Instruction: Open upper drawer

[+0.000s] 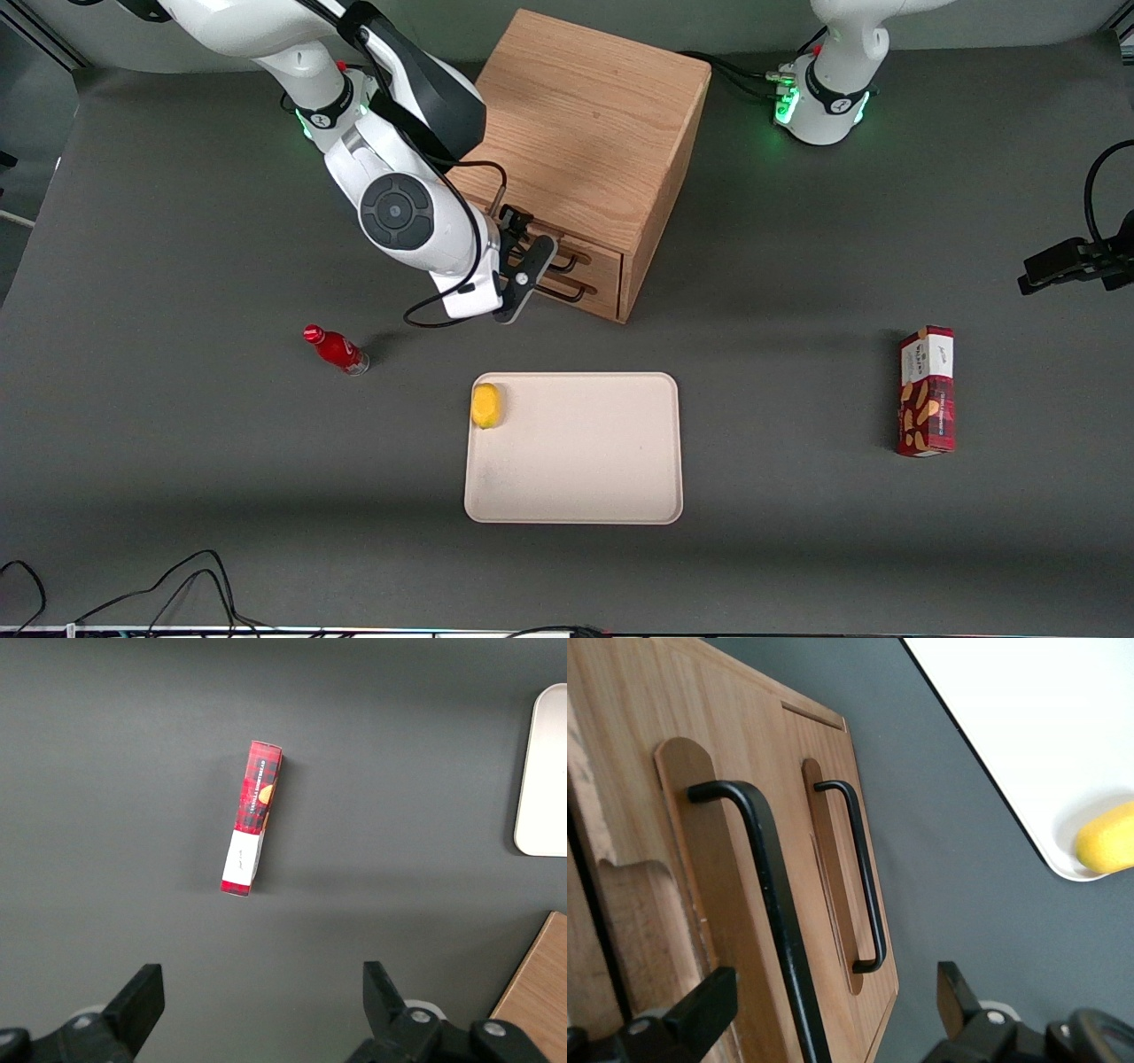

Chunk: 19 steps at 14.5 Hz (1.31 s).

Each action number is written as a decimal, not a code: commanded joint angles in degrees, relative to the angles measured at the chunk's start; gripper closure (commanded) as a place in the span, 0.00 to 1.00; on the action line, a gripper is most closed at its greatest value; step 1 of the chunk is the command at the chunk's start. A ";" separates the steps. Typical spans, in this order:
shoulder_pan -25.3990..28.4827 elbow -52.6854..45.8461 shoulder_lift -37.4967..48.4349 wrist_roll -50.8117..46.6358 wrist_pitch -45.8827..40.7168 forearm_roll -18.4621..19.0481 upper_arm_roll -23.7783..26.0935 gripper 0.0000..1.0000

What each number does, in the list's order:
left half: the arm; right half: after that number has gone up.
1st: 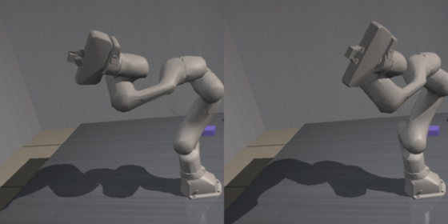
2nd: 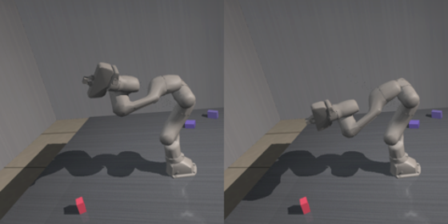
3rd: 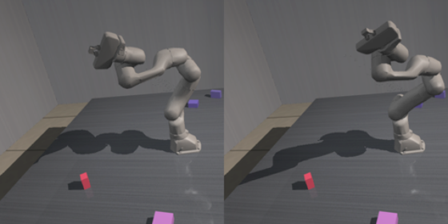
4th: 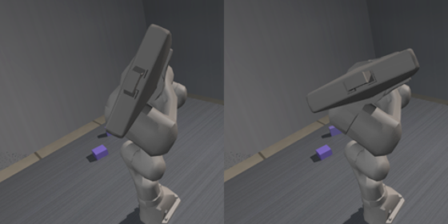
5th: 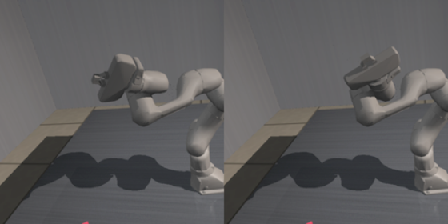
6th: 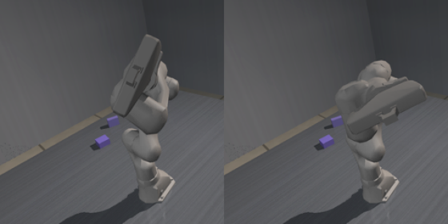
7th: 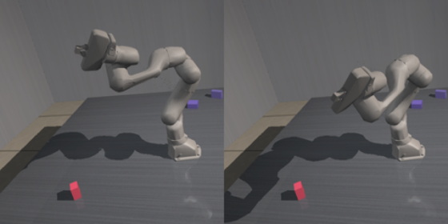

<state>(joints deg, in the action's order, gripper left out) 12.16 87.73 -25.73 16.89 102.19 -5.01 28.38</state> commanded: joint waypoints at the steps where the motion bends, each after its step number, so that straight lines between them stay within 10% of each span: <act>1: -0.47 2.36 0.68 1.04 2.22 1.06 0.45 0.00; 19: -0.65 2.18 -0.99 1.92 4.95 3.07 0.27 0.00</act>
<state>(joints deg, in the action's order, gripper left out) 11.94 89.44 -26.27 17.65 105.66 -3.57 28.19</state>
